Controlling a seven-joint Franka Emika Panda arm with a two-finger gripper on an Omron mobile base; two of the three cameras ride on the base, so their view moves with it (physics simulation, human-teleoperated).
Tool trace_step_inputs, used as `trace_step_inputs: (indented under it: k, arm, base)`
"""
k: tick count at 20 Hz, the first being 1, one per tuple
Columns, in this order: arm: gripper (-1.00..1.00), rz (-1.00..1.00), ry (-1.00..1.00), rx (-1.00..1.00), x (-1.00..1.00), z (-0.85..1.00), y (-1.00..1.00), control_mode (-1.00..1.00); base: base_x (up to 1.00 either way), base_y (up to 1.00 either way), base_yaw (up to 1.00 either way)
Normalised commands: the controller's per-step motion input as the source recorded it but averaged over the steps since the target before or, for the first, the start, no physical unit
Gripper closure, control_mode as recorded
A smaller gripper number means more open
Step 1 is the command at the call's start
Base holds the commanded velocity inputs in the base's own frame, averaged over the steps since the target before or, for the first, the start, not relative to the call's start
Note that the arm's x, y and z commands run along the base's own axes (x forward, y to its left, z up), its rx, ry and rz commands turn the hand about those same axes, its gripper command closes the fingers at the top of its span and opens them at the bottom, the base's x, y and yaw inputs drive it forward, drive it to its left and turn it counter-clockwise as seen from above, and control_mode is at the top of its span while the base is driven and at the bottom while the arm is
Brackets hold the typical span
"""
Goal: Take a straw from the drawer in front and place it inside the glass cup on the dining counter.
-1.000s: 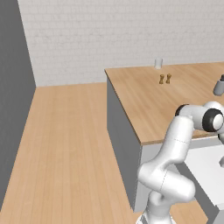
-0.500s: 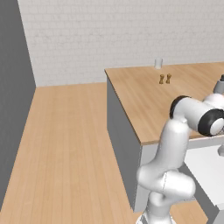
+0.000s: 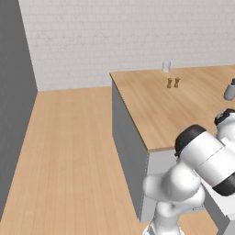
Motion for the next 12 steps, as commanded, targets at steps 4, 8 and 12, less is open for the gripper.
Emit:
trace_step_inputs:
  k: [4, 8, 12]
  arm:
    - [1.00, -0.14, 0.00, -0.14, 0.30, 0.93, 0.98, -1.00]
    - [1.00, -0.19, 0.00, -0.03, 0.16, 0.69, 0.96, -1.00]
    - [1.00, -0.23, -0.01, 0.00, 0.23, 0.52, 0.98, -1.00]
  base:
    - [0.00, 0.00, 0.00]
    - [0.00, 0.00, 0.00]
    - [0.00, 0.00, 0.00]
